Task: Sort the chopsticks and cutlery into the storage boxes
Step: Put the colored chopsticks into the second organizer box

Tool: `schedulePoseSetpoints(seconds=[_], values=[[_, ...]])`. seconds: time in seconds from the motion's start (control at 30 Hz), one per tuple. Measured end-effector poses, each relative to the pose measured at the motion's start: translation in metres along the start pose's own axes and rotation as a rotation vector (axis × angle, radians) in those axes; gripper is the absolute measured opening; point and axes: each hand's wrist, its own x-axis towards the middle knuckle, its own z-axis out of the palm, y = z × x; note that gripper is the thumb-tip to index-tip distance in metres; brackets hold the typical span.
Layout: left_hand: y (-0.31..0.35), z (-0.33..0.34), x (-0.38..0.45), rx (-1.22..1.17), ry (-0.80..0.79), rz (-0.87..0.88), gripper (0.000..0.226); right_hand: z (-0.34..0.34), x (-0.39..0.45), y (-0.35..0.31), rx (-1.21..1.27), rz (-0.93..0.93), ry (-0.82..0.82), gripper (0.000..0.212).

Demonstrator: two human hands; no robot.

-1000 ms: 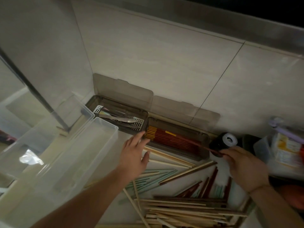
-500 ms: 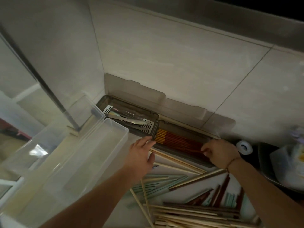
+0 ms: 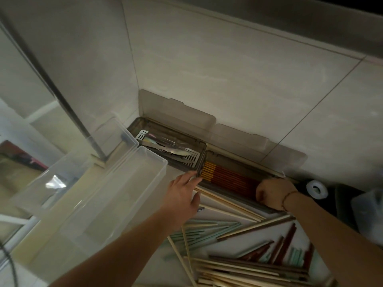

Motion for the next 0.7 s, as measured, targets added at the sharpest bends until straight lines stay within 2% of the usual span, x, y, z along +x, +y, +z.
schedulePoseSetpoints(seconds=[0.27,0.37,0.43,0.5,0.53,0.6,0.7], values=[[0.002,-0.001,-0.003,0.021,-0.025,0.005,0.053,0.004,0.003,-0.003,-0.103,-0.001,0.005,0.013],[0.003,0.003,-0.014,0.023,-0.016,0.018,0.057,0.004,-0.004,0.001,-0.043,0.003,0.041,0.014],[0.003,0.011,-0.027,0.011,0.014,0.102,0.050,0.009,-0.019,0.005,0.056,0.011,0.208,0.013],[0.004,0.022,-0.042,0.035,0.033,0.263,0.034,0.021,-0.041,0.000,0.172,-0.055,0.517,0.005],[0.006,0.027,-0.050,0.069,0.024,0.345,0.026,0.028,-0.055,-0.005,0.198,-0.114,0.600,0.003],[0.010,0.037,-0.064,0.149,-0.043,0.470,0.018,0.048,-0.076,-0.016,0.207,-0.249,0.563,0.011],[0.018,0.052,-0.082,0.188,-0.158,0.548,0.018,0.081,-0.087,-0.025,0.206,-0.341,0.340,0.013]])
